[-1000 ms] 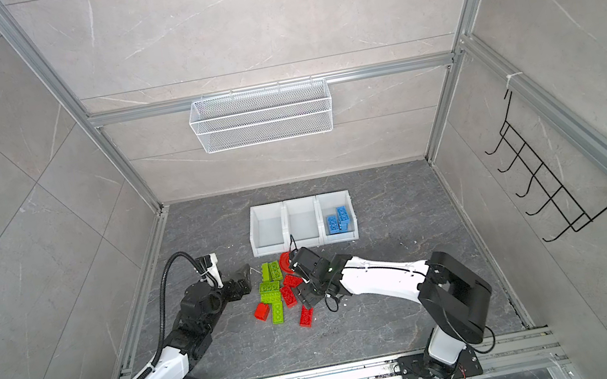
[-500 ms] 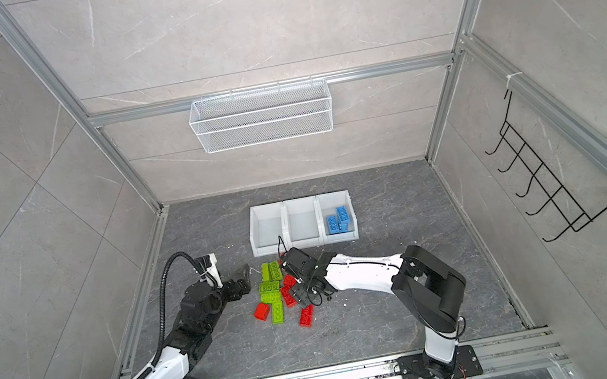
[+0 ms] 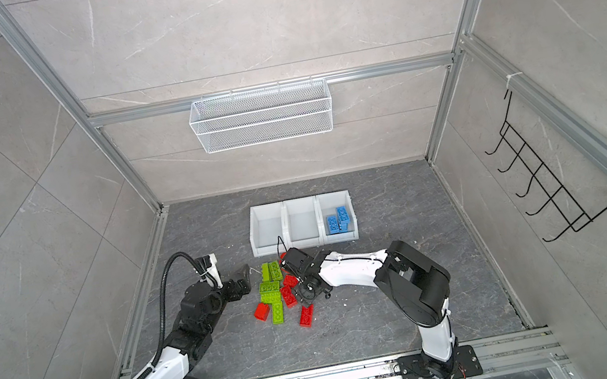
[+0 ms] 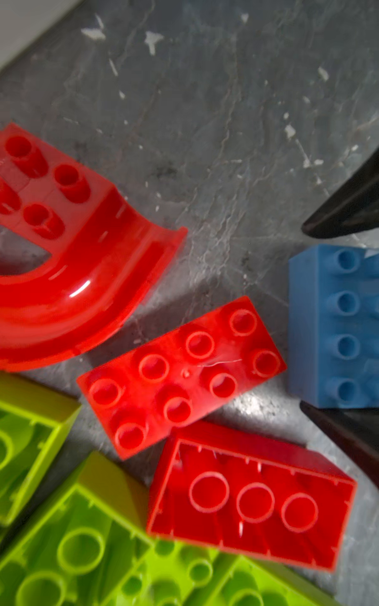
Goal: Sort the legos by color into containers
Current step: 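Carry the blue brick into the blue-brick compartment and open the right gripper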
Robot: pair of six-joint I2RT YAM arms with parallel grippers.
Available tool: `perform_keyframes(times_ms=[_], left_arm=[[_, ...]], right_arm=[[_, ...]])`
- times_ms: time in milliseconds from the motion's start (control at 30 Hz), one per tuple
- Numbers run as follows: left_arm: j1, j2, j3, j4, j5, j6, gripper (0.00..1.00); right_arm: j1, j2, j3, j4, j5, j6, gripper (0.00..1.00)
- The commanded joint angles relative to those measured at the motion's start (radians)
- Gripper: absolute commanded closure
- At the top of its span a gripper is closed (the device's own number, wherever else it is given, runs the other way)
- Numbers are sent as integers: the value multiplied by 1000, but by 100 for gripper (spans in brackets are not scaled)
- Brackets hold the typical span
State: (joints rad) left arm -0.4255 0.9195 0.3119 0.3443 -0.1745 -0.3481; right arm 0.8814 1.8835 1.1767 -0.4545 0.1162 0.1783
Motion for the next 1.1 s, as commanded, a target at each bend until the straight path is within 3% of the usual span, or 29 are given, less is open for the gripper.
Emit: perform_keyframes(times_ms=[0, 333, 533, 867, 1067], left_arm=[[2, -10, -1, 50, -10, -2, 1], [2, -4, 0, 51, -10, -4, 1], [1, -8, 1, 50, -8, -3, 1], [2, -8, 1, 47, -8, -1, 1], [1, -6, 2, 47, -10, 1, 1]], right_arm=[[-6, 17, 4, -4, -5, -18, 22], [-19, -16, -11, 0, 19, 4, 28], [-57, -114, -21, 2, 66, 14, 30], [-247, -218, 84, -41, 25, -32, 30], [-367, -115, 264, -51, -17, -93, 30]])
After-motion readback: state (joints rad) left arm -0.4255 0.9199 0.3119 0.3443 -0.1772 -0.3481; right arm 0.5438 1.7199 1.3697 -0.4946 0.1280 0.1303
